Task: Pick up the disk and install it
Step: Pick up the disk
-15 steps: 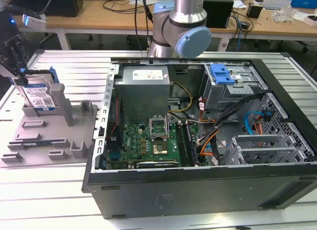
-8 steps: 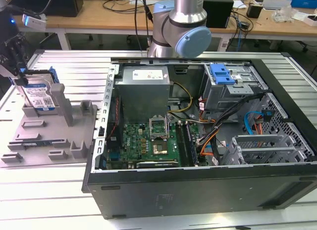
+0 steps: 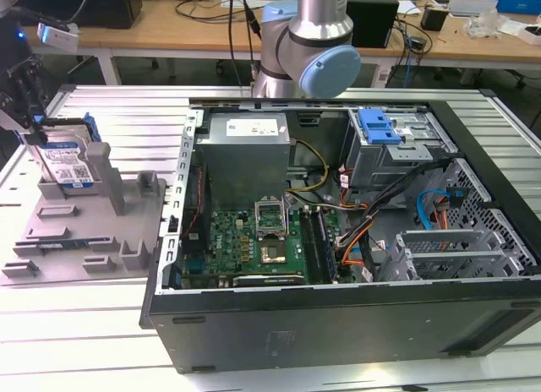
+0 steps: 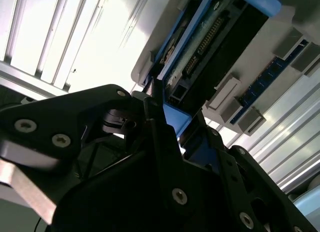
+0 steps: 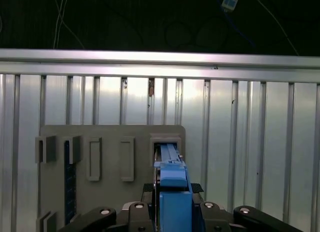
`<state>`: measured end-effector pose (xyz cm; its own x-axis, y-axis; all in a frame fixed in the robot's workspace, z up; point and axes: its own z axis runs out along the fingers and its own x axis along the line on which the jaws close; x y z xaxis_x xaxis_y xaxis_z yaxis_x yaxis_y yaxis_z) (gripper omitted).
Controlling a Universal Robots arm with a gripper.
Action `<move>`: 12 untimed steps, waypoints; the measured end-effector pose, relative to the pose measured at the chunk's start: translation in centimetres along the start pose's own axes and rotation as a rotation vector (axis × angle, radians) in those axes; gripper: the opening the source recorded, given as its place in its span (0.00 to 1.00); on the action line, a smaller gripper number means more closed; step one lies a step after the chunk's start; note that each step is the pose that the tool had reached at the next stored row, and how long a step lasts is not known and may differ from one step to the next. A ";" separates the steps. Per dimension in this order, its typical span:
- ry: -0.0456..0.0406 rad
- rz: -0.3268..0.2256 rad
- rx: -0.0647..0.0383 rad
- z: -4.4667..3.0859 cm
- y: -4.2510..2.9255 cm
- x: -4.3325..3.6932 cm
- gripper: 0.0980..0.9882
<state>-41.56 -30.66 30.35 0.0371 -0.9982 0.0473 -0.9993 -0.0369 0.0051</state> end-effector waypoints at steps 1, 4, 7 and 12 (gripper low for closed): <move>0.0000 0.000 0.000 -0.05 0.00 0.00 0.30; 0.0001 0.000 0.000 -0.30 0.00 0.01 0.30; 0.0000 0.000 0.000 -0.64 0.00 0.03 0.30; 0.0001 0.000 0.001 -1.39 0.00 0.07 0.30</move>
<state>-41.56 -30.67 31.74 0.0371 -0.9982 0.0474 -0.9993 -0.0370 0.0042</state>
